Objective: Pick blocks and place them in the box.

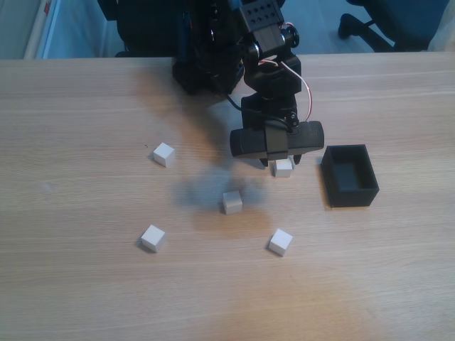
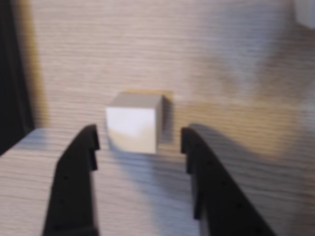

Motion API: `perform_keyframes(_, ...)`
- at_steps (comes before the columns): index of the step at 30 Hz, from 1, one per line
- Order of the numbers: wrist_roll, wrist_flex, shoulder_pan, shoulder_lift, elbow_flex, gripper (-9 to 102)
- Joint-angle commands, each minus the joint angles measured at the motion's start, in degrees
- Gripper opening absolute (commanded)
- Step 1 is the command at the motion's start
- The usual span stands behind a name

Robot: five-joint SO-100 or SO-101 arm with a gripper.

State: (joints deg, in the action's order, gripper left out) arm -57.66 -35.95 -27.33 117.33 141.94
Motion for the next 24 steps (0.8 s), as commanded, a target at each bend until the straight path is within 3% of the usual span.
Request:
perform_keyframes(1, 0.18, 1.05, 0.09, -0.62, -2.72, 16)
perform_keyframes(9, 1.23, 3.78, 0.18, -2.29, -2.29, 8)
perform_keyframes(12, 1.23, 4.66, 0.09, -2.46, -2.29, 0)
perform_keyframes(24, 1.58, -0.18, -1.93, 6.5, -3.25, 0)
